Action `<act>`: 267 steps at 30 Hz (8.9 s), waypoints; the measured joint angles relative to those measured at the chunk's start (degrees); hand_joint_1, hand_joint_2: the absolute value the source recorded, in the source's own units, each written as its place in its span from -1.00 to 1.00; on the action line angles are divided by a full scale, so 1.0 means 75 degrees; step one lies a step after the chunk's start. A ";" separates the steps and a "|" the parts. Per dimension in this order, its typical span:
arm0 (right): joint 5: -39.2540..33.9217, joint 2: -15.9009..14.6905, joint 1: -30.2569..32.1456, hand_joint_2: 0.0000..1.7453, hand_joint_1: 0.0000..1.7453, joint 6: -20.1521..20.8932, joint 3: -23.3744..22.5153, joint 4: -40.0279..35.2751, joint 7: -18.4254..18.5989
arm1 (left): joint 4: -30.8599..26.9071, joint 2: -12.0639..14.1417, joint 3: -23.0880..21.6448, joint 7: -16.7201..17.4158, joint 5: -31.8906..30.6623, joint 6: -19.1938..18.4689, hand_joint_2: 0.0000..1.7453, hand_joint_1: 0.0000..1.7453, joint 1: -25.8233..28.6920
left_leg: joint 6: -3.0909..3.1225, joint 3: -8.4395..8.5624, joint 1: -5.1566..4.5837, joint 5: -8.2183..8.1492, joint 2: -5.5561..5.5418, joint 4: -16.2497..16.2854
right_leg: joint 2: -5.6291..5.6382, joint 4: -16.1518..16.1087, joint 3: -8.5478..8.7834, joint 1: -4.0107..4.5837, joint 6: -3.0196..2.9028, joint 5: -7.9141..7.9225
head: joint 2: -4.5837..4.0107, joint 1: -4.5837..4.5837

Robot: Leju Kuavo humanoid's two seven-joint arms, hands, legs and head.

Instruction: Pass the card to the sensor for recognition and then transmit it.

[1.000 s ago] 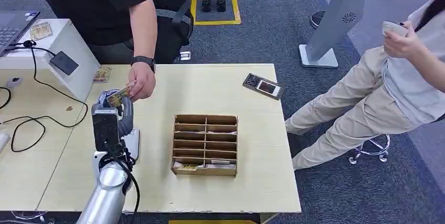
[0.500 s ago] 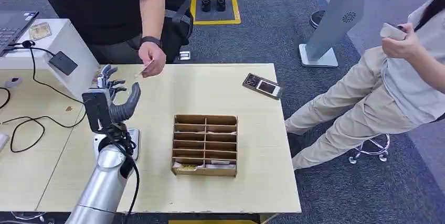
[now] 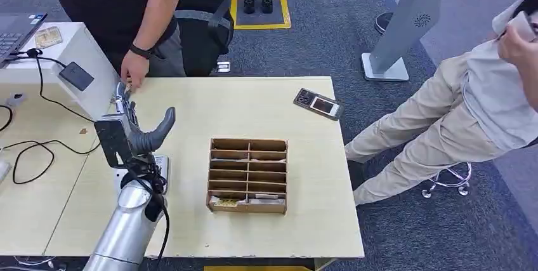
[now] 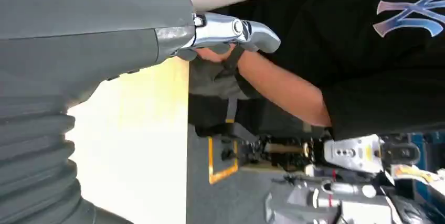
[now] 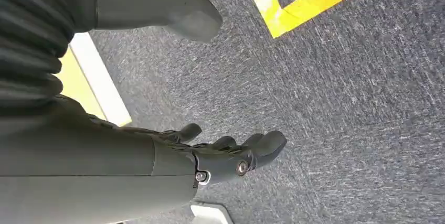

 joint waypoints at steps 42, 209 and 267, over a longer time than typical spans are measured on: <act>0.0233 -0.0079 0.0046 1.00 -1.00 0.0309 0.0006 -0.0003 -0.0160 | -0.2040 0.1611 -0.2233 -0.2424 -0.3007 -0.4925 1.00 -1.00 0.1564 | 0.0001 -0.0013 0.0000 -0.0001 0.0002 0.0000 | -0.0001 -0.0001 -0.0017 0.0000 0.0001 -0.0001 | 0.0000 0.0000; 0.0638 -0.0111 0.0092 1.00 -1.00 0.0303 0.0061 0.0041 -0.0172 | 0.2054 -0.1143 -0.0023 -0.1172 -1.0058 0.1415 1.00 -1.00 0.2246 | 0.0002 -0.0020 -0.0003 -0.0013 0.0001 0.0000 | -0.0001 -0.0005 -0.0018 -0.0003 0.0007 -0.0006 | 0.0000 0.0000; 0.1005 -0.0125 0.0088 1.00 -1.00 0.0408 0.0399 0.0146 -0.0219 | 0.2068 -0.1480 -0.0163 -0.0700 -1.0589 0.1477 1.00 1.00 0.2153 | 0.0002 -0.0019 -0.0002 -0.0013 0.0001 0.0000 | -0.0002 -0.0004 -0.0016 -0.0003 0.0008 -0.0006 | 0.0000 0.0000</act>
